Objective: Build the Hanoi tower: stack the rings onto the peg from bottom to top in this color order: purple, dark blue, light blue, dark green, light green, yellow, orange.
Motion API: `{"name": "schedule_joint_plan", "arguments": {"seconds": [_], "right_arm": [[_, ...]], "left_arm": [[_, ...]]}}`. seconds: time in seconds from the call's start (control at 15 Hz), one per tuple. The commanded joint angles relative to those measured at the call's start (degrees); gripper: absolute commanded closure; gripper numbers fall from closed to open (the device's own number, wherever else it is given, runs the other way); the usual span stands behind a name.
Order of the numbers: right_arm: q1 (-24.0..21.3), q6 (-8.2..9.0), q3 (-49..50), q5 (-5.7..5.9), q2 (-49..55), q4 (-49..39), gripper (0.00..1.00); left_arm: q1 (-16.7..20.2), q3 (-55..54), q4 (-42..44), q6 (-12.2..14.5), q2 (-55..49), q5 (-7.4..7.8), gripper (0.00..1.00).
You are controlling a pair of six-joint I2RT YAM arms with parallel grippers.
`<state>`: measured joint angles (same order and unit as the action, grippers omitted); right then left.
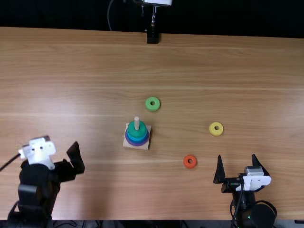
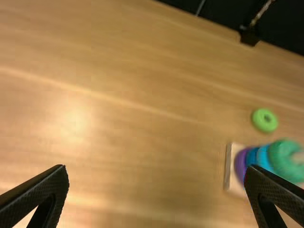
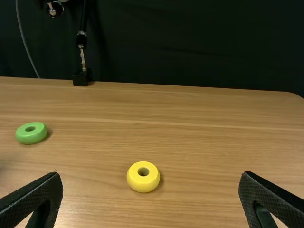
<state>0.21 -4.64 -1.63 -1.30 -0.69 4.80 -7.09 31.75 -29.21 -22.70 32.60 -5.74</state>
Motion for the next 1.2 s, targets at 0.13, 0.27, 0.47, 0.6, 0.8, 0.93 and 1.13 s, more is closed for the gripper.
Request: {"name": "schedule_joint_plan", "arguments": {"seconds": [0.13, 0.27, 0.47, 0.6, 0.8, 0.93, 1.13], "right_arm": [[-0.7, -0.1, 0.7, 0.03, 0.7, 0.2, 0.0], [-0.7, -0.1, 0.7, 0.03, 0.7, 0.2, 0.0], [-0.7, -0.1, 0.7, 0.03, 0.7, 0.2, 0.0], [-0.7, -0.1, 0.7, 0.03, 0.7, 0.2, 0.0], [-0.7, -0.1, 0.7, 0.03, 0.7, 0.1, 0.0], [-0.7, -0.1, 0.7, 0.03, 0.7, 0.2, 0.0], [-0.7, -0.1, 0.7, 0.03, 0.7, 0.2, 0.0]], "left_arm": [[0.4, -13.4, 6.6, 4.6, -13.2, -0.17, 0.0], [0.4, -21.6, 14.6, 10.4, -19.2, -0.06, 0.0], [0.5, -27.8, 16.8, 11.3, -28.0, 0.36, 0.0], [0.6, -29.0, 16.7, 12.8, -29.7, 2.78, 0.0], [1.3, -30.4, 17.0, 18.2, -32.6, 5.63, 0.0], [1.3, -31.4, 18.1, 18.3, -32.6, 5.74, 0.0], [1.3, -31.4, 20.1, 18.2, -32.6, 5.21, 0.0]]}}
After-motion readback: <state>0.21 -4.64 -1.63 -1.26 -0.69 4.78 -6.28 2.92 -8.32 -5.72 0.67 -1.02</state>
